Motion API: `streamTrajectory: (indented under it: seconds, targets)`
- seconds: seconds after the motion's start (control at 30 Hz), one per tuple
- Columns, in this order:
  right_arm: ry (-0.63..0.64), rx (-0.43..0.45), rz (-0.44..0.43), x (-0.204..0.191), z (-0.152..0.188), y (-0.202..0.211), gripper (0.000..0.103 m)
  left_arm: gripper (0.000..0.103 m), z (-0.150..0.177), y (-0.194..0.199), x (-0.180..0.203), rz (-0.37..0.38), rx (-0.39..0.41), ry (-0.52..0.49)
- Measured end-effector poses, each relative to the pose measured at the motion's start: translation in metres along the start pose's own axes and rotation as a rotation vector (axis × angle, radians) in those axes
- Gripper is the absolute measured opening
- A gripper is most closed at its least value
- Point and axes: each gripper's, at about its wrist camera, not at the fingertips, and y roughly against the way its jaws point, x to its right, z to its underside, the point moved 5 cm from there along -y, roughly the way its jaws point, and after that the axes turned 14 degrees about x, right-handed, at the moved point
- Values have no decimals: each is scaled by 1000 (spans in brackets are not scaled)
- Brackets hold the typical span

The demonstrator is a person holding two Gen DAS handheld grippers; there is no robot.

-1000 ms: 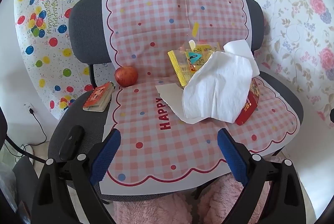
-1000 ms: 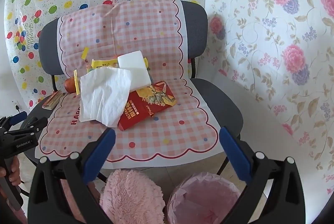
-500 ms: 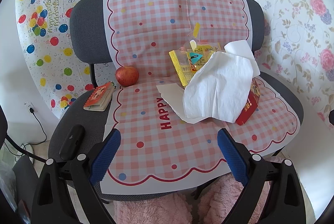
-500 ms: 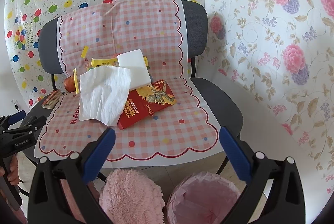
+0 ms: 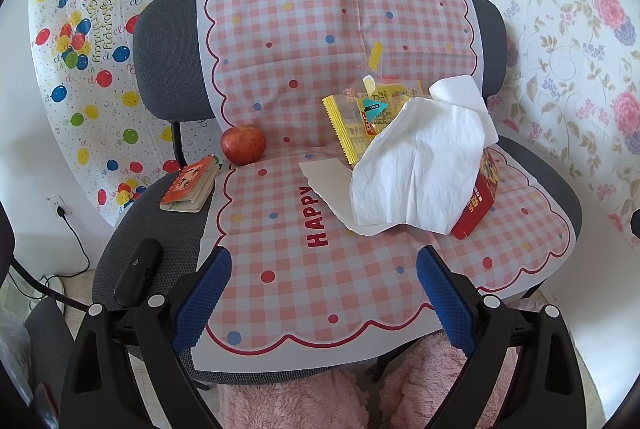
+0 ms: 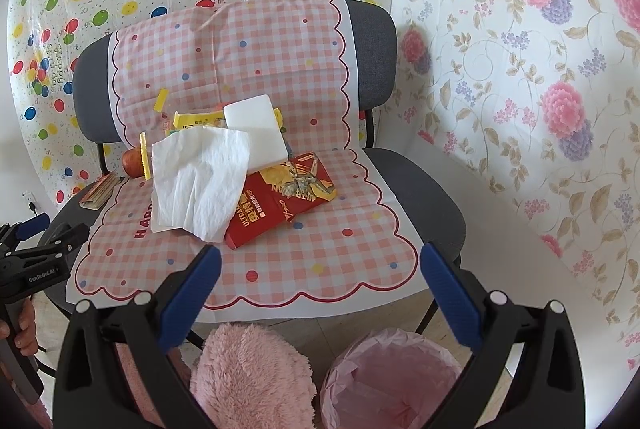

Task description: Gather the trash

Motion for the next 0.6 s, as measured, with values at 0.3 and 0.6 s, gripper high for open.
streamTrajectory:
  seconds: [0.3, 0.6]
  targets:
    - [5, 4, 3, 0, 0, -1, 97, 93, 0, 0, 0, 1, -1, 0]
    - [-4, -33, -1, 0, 7, -5, 97, 93, 4, 0, 1, -6, -8, -4]
